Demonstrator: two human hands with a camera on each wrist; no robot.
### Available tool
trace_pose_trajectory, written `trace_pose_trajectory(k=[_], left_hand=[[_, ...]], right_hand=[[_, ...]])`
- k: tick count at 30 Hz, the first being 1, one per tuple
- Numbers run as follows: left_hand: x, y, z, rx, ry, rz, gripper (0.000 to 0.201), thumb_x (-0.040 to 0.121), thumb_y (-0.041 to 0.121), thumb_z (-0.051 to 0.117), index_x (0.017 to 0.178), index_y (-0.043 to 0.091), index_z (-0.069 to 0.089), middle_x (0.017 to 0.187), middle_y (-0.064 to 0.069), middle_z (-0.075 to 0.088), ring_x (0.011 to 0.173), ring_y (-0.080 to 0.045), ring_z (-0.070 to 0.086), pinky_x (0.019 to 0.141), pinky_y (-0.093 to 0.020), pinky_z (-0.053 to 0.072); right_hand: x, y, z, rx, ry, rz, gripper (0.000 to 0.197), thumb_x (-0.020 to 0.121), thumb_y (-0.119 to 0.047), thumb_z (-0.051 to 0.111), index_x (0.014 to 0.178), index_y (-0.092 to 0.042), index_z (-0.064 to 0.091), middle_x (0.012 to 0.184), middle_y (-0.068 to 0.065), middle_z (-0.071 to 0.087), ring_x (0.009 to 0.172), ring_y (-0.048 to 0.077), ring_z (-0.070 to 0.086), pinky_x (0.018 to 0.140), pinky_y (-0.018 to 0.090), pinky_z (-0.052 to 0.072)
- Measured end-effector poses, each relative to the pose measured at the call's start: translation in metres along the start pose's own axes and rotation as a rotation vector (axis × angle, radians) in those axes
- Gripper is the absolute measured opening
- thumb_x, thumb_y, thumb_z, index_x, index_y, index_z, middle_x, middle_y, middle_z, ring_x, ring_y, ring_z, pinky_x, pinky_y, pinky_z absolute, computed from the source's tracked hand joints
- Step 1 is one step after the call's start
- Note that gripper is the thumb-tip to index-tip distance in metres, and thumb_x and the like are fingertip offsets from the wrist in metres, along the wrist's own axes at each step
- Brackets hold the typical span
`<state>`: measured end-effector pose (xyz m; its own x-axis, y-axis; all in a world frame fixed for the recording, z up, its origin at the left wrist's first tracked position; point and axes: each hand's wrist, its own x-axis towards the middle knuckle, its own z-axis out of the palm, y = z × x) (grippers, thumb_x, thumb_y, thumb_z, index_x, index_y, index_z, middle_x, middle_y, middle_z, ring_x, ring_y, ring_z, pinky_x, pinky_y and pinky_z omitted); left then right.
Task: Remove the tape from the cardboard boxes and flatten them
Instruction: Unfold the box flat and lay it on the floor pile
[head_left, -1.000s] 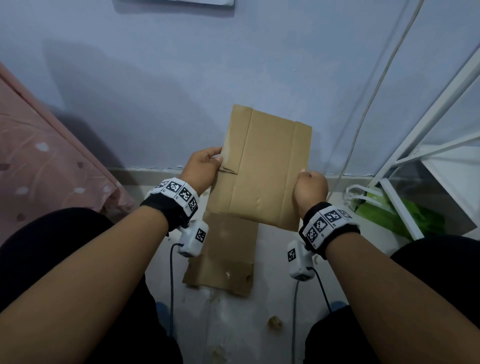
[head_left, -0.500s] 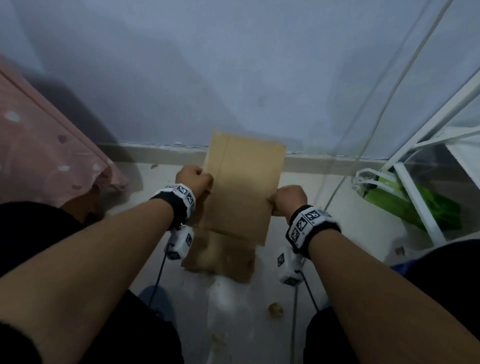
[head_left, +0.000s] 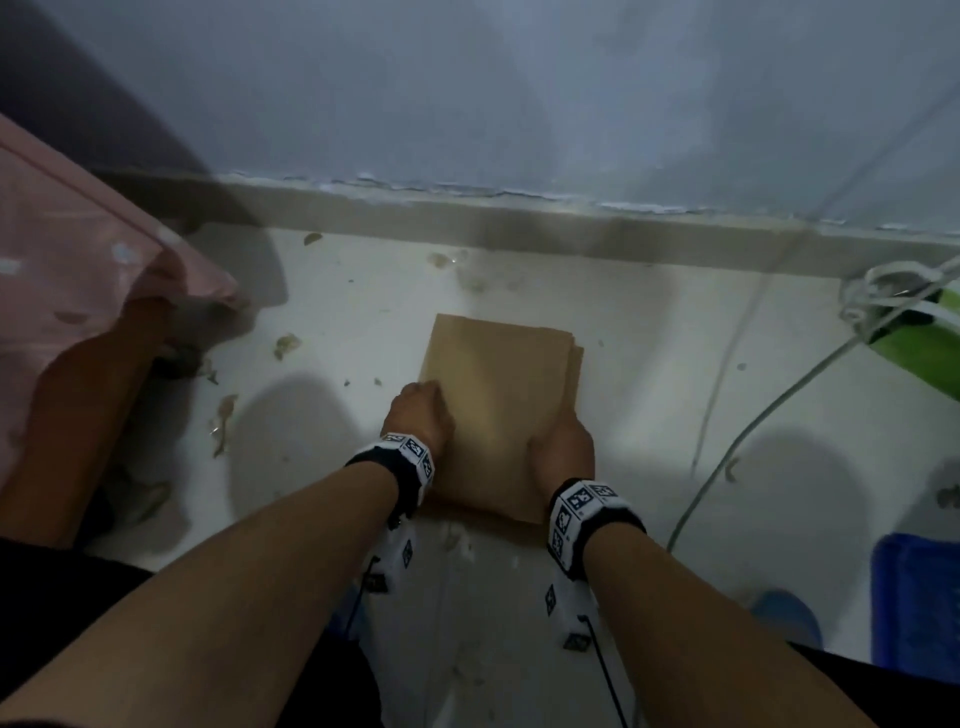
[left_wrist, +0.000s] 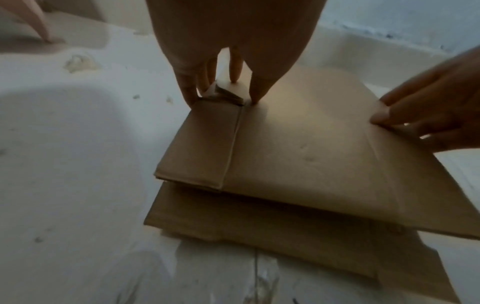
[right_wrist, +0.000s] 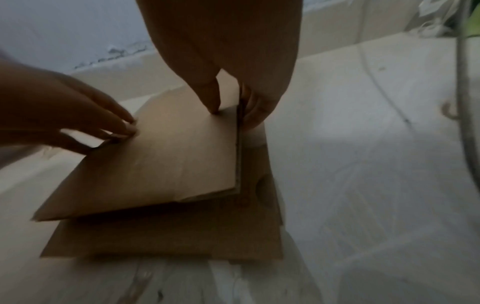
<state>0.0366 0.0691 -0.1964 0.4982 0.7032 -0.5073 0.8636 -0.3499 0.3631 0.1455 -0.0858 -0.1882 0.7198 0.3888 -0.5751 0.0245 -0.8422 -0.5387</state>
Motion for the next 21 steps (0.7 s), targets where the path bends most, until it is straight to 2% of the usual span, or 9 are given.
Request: trace_pose_trajectory(k=[2, 5, 8, 11, 13, 15, 16, 19, 21], left_hand=[[0.007, -0.011, 0.015, 0.05, -0.03, 0.071, 0.045, 0.096, 0.02, 0.054, 0.14, 0.01, 0.05, 0.142, -0.019, 0.047, 0.13, -0.037, 0.048, 0.106, -0.04, 0.043], [0.011, -0.018, 0.032, 0.222, 0.023, 0.26, 0.054, 0.097, 0.022, 0.054, 0.149, 0.015, 0.039, 0.162, -0.017, 0.024, 0.15, -0.035, 0.021, 0.117, -0.049, 0.031], [0.002, -0.009, 0.047, 0.453, 0.021, 0.421, 0.057, 0.103, 0.033, 0.037, 0.157, 0.023, 0.024, 0.168, -0.011, 0.008, 0.154, -0.03, 0.007, 0.123, -0.05, 0.014], [-0.009, -0.006, 0.059, 0.555, 0.005, 0.411, 0.062, 0.103, 0.046, 0.014, 0.16, 0.025, 0.002, 0.169, -0.005, -0.008, 0.155, -0.026, -0.004, 0.123, -0.052, 0.005], [-0.012, -0.012, 0.066, 0.551, -0.029, 0.375, 0.063, 0.104, 0.046, 0.011, 0.16, 0.025, -0.009, 0.167, -0.004, -0.019, 0.155, -0.025, -0.012, 0.123, -0.052, -0.001], [-0.012, -0.017, 0.071, 0.537, -0.091, 0.344, 0.064, 0.104, 0.047, 0.011, 0.158, 0.025, -0.016, 0.164, -0.003, -0.026, 0.154, -0.023, -0.017, 0.123, -0.051, -0.005], [-0.012, -0.017, 0.074, 0.531, -0.118, 0.338, 0.065, 0.104, 0.047, 0.012, 0.157, 0.024, -0.018, 0.164, -0.003, -0.028, 0.153, -0.022, -0.019, 0.123, -0.051, -0.007], [-0.016, -0.011, 0.074, 0.525, -0.162, 0.307, 0.065, 0.105, 0.044, 0.013, 0.158, 0.022, -0.018, 0.163, -0.004, -0.029, 0.152, -0.023, -0.021, 0.122, -0.053, -0.008], [-0.018, -0.005, 0.07, 0.533, -0.154, 0.294, 0.065, 0.105, 0.042, 0.014, 0.159, 0.021, -0.016, 0.164, -0.006, -0.027, 0.153, -0.024, -0.02, 0.123, -0.052, -0.008]], right_hand=[[0.001, 0.008, 0.014, -0.157, 0.017, 0.017, 0.06, 0.094, -0.012, 0.055, 0.15, -0.005, 0.034, 0.149, 0.018, 0.042, 0.135, 0.035, 0.043, 0.108, 0.04, 0.041], [-0.004, 0.014, 0.027, -0.409, 0.126, -0.135, 0.071, 0.095, -0.011, 0.048, 0.159, -0.011, 0.016, 0.167, 0.013, 0.011, 0.154, 0.032, 0.01, 0.125, 0.046, 0.015], [-0.001, 0.016, 0.04, -0.605, 0.077, -0.381, 0.066, 0.103, -0.028, 0.043, 0.161, -0.015, 0.016, 0.17, 0.011, 0.006, 0.157, 0.031, 0.003, 0.126, 0.05, 0.004], [0.005, 0.02, 0.053, -0.695, -0.045, -0.415, 0.062, 0.108, -0.041, 0.019, 0.163, -0.018, 0.005, 0.171, 0.008, -0.005, 0.157, 0.028, -0.008, 0.126, 0.051, -0.002], [0.008, 0.027, 0.058, -0.743, -0.096, -0.419, 0.065, 0.104, -0.045, 0.002, 0.163, -0.019, -0.002, 0.17, 0.006, -0.011, 0.157, 0.025, -0.013, 0.126, 0.05, -0.004], [0.012, 0.038, 0.059, -0.772, -0.128, -0.446, 0.078, 0.092, -0.051, -0.012, 0.163, -0.02, -0.004, 0.17, 0.004, -0.012, 0.157, 0.022, -0.013, 0.126, 0.049, -0.006], [0.014, 0.043, 0.058, -0.778, -0.143, -0.454, 0.08, 0.09, -0.052, -0.013, 0.163, -0.02, -0.003, 0.17, 0.003, -0.011, 0.157, 0.022, -0.012, 0.126, 0.047, -0.007], [0.014, 0.041, 0.052, -0.773, -0.189, -0.443, 0.065, 0.106, -0.048, 0.01, 0.163, -0.02, -0.002, 0.17, 0.002, -0.012, 0.157, 0.021, -0.011, 0.125, 0.047, -0.007], [0.012, 0.032, 0.046, -0.787, -0.208, -0.426, 0.064, 0.108, -0.046, 0.019, 0.163, -0.02, -0.003, 0.171, 0.002, -0.011, 0.157, 0.021, -0.011, 0.126, 0.046, -0.006]])
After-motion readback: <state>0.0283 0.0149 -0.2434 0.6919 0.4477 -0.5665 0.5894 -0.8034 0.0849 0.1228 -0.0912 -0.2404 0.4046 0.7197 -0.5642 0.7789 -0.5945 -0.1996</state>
